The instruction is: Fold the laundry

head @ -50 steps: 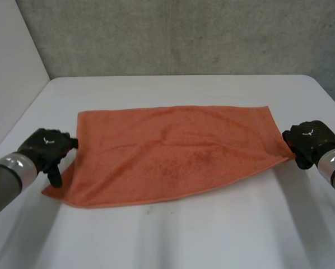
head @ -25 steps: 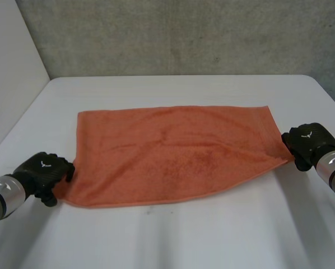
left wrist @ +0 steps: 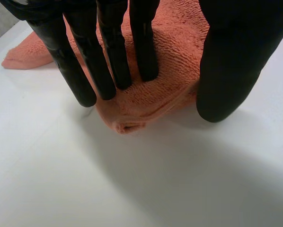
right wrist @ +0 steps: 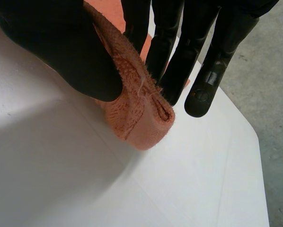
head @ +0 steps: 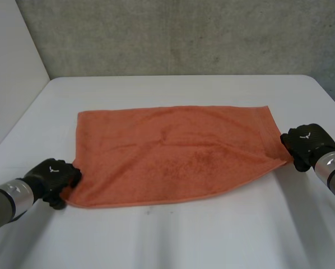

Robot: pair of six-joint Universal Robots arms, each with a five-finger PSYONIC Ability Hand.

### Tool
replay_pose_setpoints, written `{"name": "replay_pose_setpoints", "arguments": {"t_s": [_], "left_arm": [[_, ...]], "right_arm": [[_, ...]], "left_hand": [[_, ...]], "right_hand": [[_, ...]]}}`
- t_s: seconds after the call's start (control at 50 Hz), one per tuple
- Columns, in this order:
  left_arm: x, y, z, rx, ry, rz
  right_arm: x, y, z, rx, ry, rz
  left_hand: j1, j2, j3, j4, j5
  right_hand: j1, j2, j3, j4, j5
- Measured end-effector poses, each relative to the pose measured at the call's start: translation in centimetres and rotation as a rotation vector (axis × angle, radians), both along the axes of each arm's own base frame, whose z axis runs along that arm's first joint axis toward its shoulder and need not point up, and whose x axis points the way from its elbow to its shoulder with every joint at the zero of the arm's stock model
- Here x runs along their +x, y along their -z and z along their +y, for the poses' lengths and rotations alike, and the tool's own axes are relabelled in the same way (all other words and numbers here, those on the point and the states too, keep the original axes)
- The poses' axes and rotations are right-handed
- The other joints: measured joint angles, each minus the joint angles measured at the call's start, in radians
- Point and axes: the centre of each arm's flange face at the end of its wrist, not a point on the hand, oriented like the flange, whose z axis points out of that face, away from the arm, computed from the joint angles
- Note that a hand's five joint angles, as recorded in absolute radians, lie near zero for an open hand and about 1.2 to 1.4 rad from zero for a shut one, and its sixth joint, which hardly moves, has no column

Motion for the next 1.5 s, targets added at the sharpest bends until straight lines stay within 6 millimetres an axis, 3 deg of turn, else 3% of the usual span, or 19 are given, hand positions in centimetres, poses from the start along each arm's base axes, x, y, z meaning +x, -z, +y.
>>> {"name": "replay_pose_setpoints", "arguments": {"t_s": [0.14, 0.28, 0.32, 0.4, 0.48, 0.62, 0.78, 0.9, 1.0, 1.1, 1.16, 1.22, 1.26, 1.32, 1.4, 1.42, 1.46, 1.48, 1.5], "left_arm": [[0.0, 0.2, -0.6, -0.023, -0.002, 0.0], [0.1, -0.3, -1.0, -0.057, -0.006, 0.001], [0.1, -1.2, -1.2, -0.088, -0.009, 0.001], [0.1, -2.8, -1.2, -0.138, -0.014, 0.002], [0.2, -6.0, -1.1, -0.237, -0.033, 0.015], [0.3, -12.6, 0.7, -0.432, -0.067, 0.031], [0.2, -16.0, 3.7, -0.491, -0.074, 0.017], [0.2, -15.6, 4.5, -0.435, -0.077, 0.012], [0.3, -12.9, 3.4, -0.308, -0.08, 0.015], [0.4, -8.8, 1.0, -0.139, -0.075, 0.009], [0.0, -7.2, -1.0, -0.1, -0.071, -0.027], [-0.8, -7.2, -3.1, -0.133, -0.067, -0.076], [-1.7, -8.0, -4.8, -0.196, -0.07, -0.112], [-2.9, -10.6, -7.3, -0.33, -0.089, -0.142], [-4.6, -17.3, -10.4, -0.628, -0.138, -0.113], [-5.2, -20.9, -11.0, -0.778, -0.158, -0.068], [-5.6, -24.8, -11.0, -0.944, -0.177, 0.005], [-5.6, -24.8, -11.0, -0.944, -0.177, 0.005], [-5.8, -26.7, -10.8, -1.024, -0.185, 0.049]], "right_arm": [[0.0, 0.0, 0.0, 0.0, -0.001, 0.0], [-0.1, -0.1, -0.1, -0.004, 0.003, -0.001], [-0.1, -0.3, -0.2, -0.01, 0.005, -0.001], [-0.2, -1.1, -0.4, -0.027, 0.009, 0.0], [-0.3, -3.4, -0.2, -0.057, 0.013, 0.004], [-0.9, -9.7, 2.5, -0.033, 0.008, 0.057], [-1.9, -13.3, 5.7, 0.031, -0.017, 0.185], [-2.3, -12.9, 6.8, 0.097, -0.049, 0.268], [-2.4, -10.3, 6.2, 0.192, -0.074, 0.287], [-2.5, -5.8, 4.0, 0.314, -0.08, 0.292], [-2.4, -4.2, 2.4, 0.331, -0.067, 0.301], [-1.9, -4.0, 0.6, 0.285, -0.049, 0.309], [-1.2, -4.9, -1.1, 0.213, -0.028, 0.307], [0.1, -8.0, -3.8, 0.043, 0.015, 0.273], [1.9, -14.7, -6.5, -0.249, 0.073, 0.154], [2.6, -18.7, -7.0, -0.415, 0.091, 0.061], [2.9, -22.6, -6.8, -0.565, 0.093, -0.027], [2.9, -22.6, -6.8, -0.565, 0.093, -0.027], [2.9, -24.1, -6.4, -0.624, 0.09, -0.062]], "left_hand": [[0.153, 0.422, 0.426, 0.433, 0.433], [0.209, 0.473, 0.478, 0.48, 0.482], [0.373, 0.473, 0.478, 0.48, 0.482], [0.383, 0.473, 0.478, 0.48, 0.482], [0.384, 0.474, 0.478, 0.48, 0.482], [0.384, 0.475, 0.479, 0.48, 0.482], [0.383, 0.476, 0.481, 0.481, 0.482], [0.383, 0.476, 0.481, 0.484, 0.482], [0.384, 0.476, 0.481, 0.484, 0.482], [0.384, 0.477, 0.482, 0.484, 0.482], [0.384, 0.478, 0.482, 0.484, 0.482], [0.384, 0.478, 0.482, 0.484, 0.482], [0.384, 0.478, 0.483, 0.484, 0.482], [0.384, 0.478, 0.483, 0.484, 0.482], [0.384, 0.478, 0.483, 0.485, 0.482], [0.384, 0.478, 0.483, 0.485, 0.482], [0.384, 0.478, 0.483, 0.485, 0.482], [0.384, 0.478, 0.483, 0.485, 0.482], [0.384, 0.478, 0.483, 0.485, 0.482]], "right_hand": [[0.0, 0.0, 0.0, 0.0, 0.0], [0.0, 0.0, 0.0, 0.0, 0.0], [0.0, 0.0, 0.0, 0.0, 0.0], [0.0, 0.0, 0.0, 0.0, 0.0], [0.0, 0.0, 0.0, 0.0, 0.0], [0.0, 0.0, 0.0, 0.0, 0.0], [0.0, 0.0, 0.0, 0.0, 0.0], [0.0, 0.0, 0.0, 0.0, 0.0], [0.0, 0.0, 0.0, 0.0, 0.0], [0.0, 0.0, 0.0, 0.0, 0.0], [0.0, 0.0, 0.0, 0.0, 0.0], [0.0, 0.0, 0.0, 0.0, 0.0], [0.0, 0.0, 0.0, 0.0, 0.0], [0.0, 0.0, 0.0, 0.0, 0.0], [0.0, 0.0, 0.0, 0.0, 0.0], [0.0, 0.0, 0.0, 0.0, 0.0], [0.0, 0.0, 0.0, 0.0, 0.0], [0.0, 0.0, 0.0, 0.0, 0.0], [0.0, 0.0, 0.0, 0.0, 0.0]]}}
